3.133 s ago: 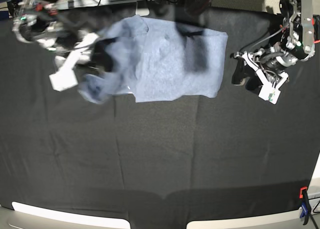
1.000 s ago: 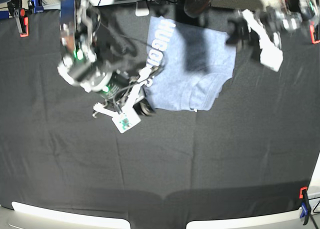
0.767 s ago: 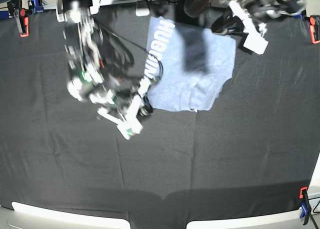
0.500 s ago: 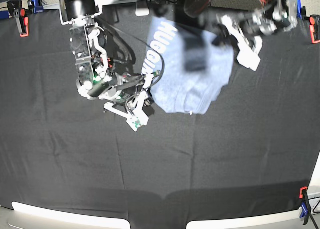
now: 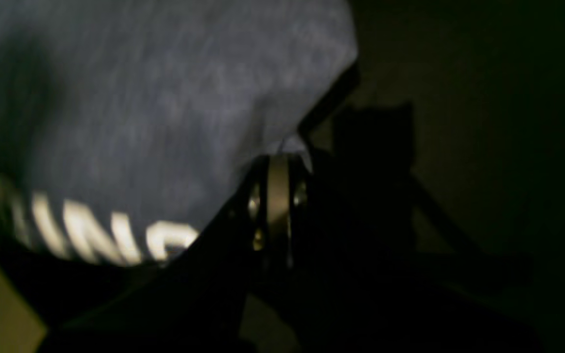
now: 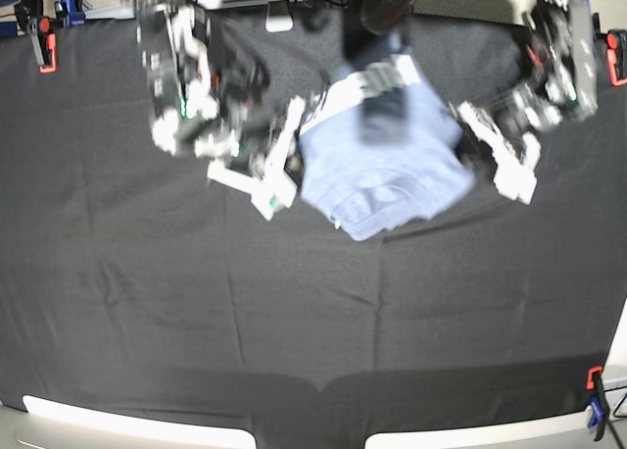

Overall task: Layout the t-shirt on the table in an organized manner, then fold the t-shirt properly
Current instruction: 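Press and square the folded shirt with both grippers, then release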

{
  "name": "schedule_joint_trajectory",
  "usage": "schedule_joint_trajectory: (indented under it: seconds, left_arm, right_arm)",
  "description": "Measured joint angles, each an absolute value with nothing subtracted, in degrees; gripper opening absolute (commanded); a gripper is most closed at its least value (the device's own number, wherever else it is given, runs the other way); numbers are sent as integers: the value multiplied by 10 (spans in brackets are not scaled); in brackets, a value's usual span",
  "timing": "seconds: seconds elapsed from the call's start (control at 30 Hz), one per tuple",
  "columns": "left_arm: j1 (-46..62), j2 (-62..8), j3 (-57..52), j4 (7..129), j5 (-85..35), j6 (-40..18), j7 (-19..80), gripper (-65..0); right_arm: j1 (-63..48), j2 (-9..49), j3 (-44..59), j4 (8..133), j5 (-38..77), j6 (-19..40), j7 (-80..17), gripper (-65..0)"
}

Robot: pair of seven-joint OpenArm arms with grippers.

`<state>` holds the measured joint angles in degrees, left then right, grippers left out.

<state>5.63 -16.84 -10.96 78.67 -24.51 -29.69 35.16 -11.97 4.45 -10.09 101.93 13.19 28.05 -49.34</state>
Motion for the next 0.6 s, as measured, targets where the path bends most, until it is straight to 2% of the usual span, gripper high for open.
schedule_joint_trajectory:
  seconds: [0.3, 0.43, 0.6]
  left_arm:
    - [48, -194, -109, 793, -273, -302, 368, -650]
    - [55, -230, -110, 823, -315, -300, 407, -650]
    - [97, -243, -121, 886, -319, -300, 406, -650]
  right_arm:
    - [-201, 37, -96, 1106, 133, 280, -494, -650]
    - [-198, 37, -65, 1164, 134, 281, -477, -650]
    - [-180, 37, -22, 1170, 152, 265, -480, -650]
